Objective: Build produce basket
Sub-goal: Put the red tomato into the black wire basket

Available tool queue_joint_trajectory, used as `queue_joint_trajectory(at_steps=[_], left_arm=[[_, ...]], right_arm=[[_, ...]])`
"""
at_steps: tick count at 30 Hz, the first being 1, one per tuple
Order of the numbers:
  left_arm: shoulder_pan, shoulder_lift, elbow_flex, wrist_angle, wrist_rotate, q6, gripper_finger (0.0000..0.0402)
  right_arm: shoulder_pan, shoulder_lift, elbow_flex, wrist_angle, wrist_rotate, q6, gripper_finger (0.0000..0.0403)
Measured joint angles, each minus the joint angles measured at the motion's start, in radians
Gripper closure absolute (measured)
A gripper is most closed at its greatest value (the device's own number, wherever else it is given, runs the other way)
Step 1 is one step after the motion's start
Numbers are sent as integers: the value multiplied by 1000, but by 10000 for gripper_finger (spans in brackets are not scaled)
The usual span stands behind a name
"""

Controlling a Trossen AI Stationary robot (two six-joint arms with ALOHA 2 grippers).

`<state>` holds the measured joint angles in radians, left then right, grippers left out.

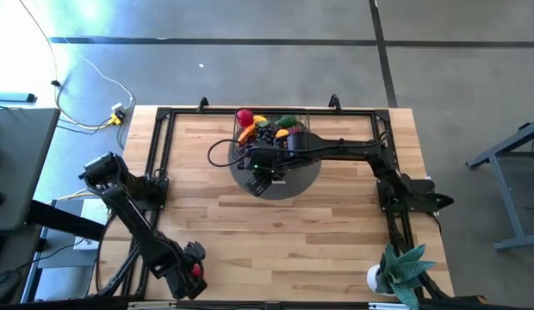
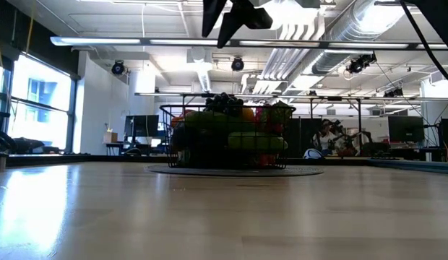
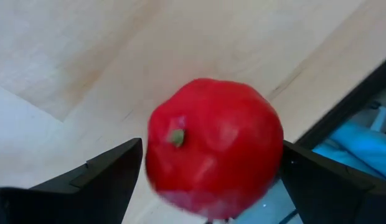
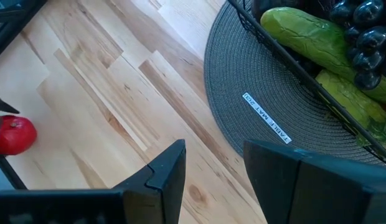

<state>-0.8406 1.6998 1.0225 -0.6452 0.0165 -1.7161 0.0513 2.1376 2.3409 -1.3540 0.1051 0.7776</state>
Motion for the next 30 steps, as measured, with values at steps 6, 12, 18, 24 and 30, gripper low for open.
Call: queue_joint_trajectory(at_steps=[6, 12, 18, 24, 30], left_arm=[[0, 31, 0, -2, 2, 0, 49], [0, 37, 0, -8, 2, 36, 84], [3, 37, 0, -10, 2, 103, 134], [40, 21, 0, -45, 0, 195, 137], [150, -39, 0, -112, -13, 374, 137]], right_arm=[[0, 0, 0, 19, -5, 10, 258], [0, 0, 0, 35, -13, 115, 258], [-6, 0, 0, 35, -56, 97, 258], [4, -17, 0, 43, -5, 80, 258], [17, -33, 0, 51, 1, 78, 258]])
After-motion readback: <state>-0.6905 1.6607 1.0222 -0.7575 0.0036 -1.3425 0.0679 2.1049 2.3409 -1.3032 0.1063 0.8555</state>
